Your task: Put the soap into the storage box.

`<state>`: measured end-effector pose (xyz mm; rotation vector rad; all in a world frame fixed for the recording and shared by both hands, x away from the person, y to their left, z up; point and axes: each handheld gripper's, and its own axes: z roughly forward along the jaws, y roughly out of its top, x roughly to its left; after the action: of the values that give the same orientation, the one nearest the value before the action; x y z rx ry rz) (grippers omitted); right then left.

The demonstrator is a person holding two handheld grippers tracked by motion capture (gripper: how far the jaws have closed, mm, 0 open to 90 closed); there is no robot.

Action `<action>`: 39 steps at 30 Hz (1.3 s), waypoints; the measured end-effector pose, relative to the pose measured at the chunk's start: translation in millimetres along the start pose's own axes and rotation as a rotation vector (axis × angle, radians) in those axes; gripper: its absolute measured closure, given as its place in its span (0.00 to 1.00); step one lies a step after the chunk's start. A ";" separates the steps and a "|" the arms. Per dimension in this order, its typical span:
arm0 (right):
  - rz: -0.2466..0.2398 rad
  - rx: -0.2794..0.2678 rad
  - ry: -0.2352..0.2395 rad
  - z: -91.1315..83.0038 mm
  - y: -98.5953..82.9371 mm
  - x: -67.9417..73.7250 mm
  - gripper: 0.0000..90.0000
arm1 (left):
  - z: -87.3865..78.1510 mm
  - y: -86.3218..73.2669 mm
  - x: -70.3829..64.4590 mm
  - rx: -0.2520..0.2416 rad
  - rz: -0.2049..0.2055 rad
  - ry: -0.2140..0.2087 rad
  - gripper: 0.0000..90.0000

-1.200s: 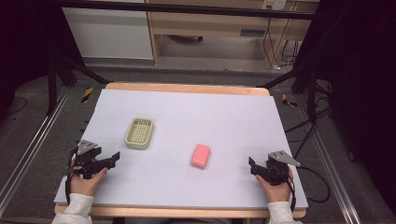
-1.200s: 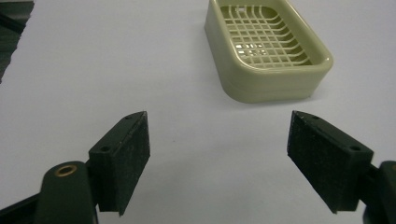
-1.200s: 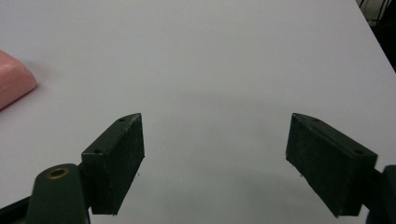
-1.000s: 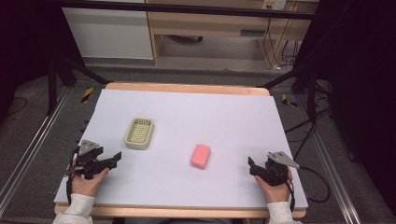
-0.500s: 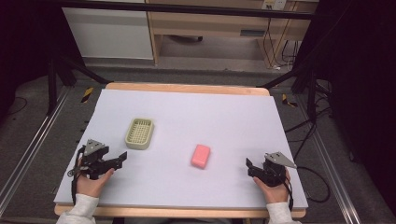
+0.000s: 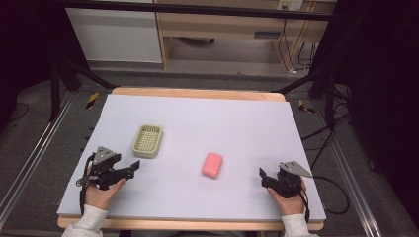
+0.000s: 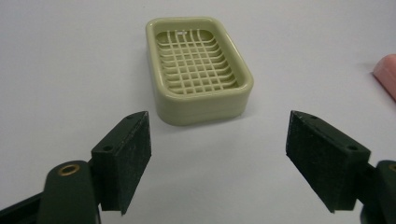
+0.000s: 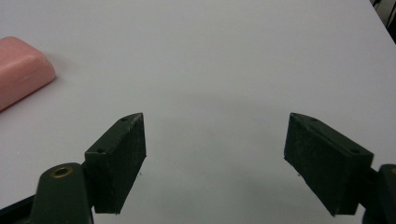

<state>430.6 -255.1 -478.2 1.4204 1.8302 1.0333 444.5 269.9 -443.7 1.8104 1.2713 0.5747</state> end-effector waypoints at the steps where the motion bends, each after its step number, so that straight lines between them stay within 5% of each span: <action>1: 0.000 0.001 0.002 0.1 -0.2 0.0 0.23 | 0.3 1.2 -1.6 -0.004 0.005 -0.003 0.24; 27: 0.004 -0.007 -0.004 -0.7 1.6 -1.2 0.23 | 2.5 45.5 -30.5 -0.073 0.045 -0.064 0.25; 39: 0.011 -0.003 0.000 2.1 2.8 -1.5 0.23 | 20.5 61.2 -57.8 -0.068 0.079 -0.106 0.24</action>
<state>434.1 -255.8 -476.9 1.4304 1.8224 1.0414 470.8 200.5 -398.9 1.8165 1.1001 0.5510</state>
